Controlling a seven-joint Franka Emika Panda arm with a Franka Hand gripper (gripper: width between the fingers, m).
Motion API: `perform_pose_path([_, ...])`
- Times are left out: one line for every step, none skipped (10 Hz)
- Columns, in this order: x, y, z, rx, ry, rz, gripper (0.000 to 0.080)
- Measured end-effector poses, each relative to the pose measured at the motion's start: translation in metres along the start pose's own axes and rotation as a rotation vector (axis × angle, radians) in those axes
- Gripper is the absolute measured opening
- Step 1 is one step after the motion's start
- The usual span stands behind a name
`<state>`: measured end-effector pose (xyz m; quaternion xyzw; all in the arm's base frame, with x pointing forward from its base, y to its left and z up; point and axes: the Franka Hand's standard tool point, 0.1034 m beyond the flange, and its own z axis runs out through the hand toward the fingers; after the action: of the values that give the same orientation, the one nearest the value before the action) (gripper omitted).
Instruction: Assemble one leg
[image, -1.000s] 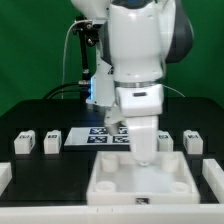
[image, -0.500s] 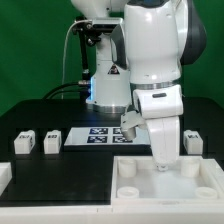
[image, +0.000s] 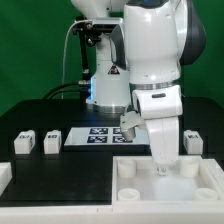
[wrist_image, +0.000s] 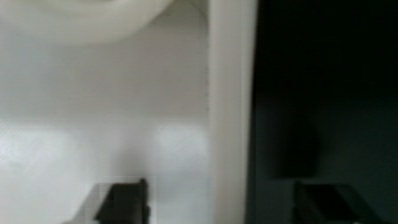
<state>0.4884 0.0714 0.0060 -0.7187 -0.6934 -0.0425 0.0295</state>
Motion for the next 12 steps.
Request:
perform_pose_path([0.0, 0.0, 0.0, 0.0, 0.0, 0.001, 0.055])
perform_pose_path([0.0, 0.0, 0.0, 0.0, 0.0, 0.001, 0.0619])
perform_pose_path([0.0, 0.0, 0.0, 0.001, 0.0, 0.001, 0.0619])
perform_pose_path([-0.001, 0.0, 0.0, 0.001, 0.0, 0.001, 0.0644])
perform_pose_path([-0.001, 0.0, 0.0, 0.001, 0.0, 0.001, 0.0644])
perform_pose_path([-0.001, 0.0, 0.0, 0.001, 0.0, 0.002, 0.0648])
perform_pose_path([-0.001, 0.0, 0.0, 0.001, 0.0, 0.002, 0.0648])
perform_pose_path([-0.001, 0.0, -0.002, -0.002, -0.001, 0.013, 0.0649])
perform_pose_path([-0.002, -0.002, -0.014, -0.015, -0.007, 0.037, 0.0649])
perform_pose_path([-0.002, -0.008, -0.025, -0.025, -0.014, 0.055, 0.0649])
perform_pose_path([0.002, -0.014, -0.036, -0.034, -0.018, 0.1, 0.0649])
perform_pose_path([0.011, -0.021, -0.047, -0.046, -0.02, 0.168, 0.0649])
